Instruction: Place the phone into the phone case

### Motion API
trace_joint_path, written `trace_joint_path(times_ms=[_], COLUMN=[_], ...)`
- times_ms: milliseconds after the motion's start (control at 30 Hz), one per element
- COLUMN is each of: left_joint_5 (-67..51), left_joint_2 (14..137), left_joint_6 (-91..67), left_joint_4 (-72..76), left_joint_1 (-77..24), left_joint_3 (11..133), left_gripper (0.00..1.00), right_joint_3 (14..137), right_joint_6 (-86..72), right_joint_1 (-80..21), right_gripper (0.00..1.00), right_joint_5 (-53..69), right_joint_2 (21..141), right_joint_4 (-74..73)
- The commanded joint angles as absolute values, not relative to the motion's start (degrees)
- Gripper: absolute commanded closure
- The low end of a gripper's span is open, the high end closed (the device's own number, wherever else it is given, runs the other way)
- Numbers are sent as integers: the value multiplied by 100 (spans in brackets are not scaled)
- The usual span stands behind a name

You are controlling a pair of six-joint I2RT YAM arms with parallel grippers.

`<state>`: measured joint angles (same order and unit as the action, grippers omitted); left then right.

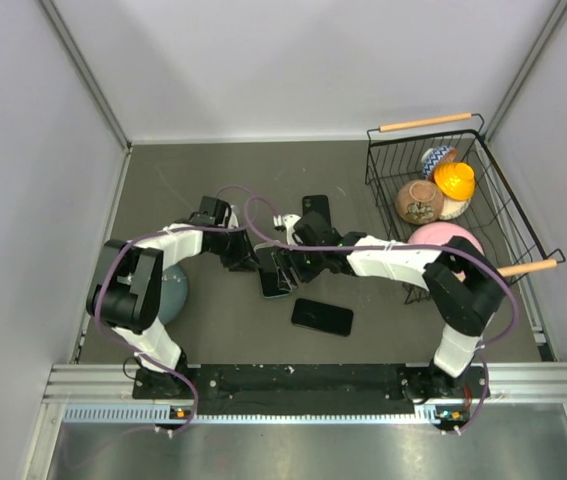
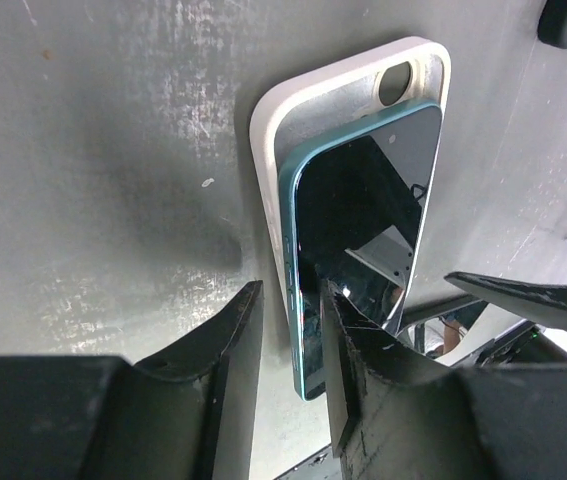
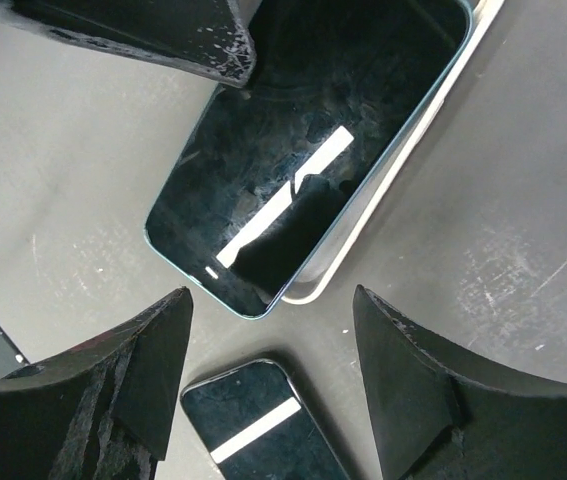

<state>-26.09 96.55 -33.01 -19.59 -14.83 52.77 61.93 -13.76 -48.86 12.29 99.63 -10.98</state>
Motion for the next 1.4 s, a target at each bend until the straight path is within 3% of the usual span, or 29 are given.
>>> trace_joint_path(times_ms=[0,200,900,1067,1233,1367], left_joint_5=[-2681,-2497,-2364,-2382,-2531,-2470], left_joint_2=[9546,9124,8622,8631,8639,8727], left_joint_6=[-3349,-3252,-3357,-3419,-3577,-3656], left_joint_4=[-1784,-1977,-1872,-1828,-1644,-1626], left_joint_1=[-1564,-1626,-1951,-1978,-1995,-2039], left_joint_3=[5168,4975,4447,4368,4377,4474], left_gripper=[66,60,64,70,87,87], right_joint_3=[6223,6205,5836,5722,5722,5722], right_joint_6=[-1477,-1441,-2741,-3006,-3085,-3138], right_joint_1=[-4887,-4887,-4895,-4896,-4896,-4904], right_gripper=[35,36,47,49,51,57], right_joint_5=[1318,1371,2285,2180,2145,2066], right_joint_2=[10177,10301,10380,10415,10433,10441], right_joint_4=[-1011,-923,500,835,888,949])
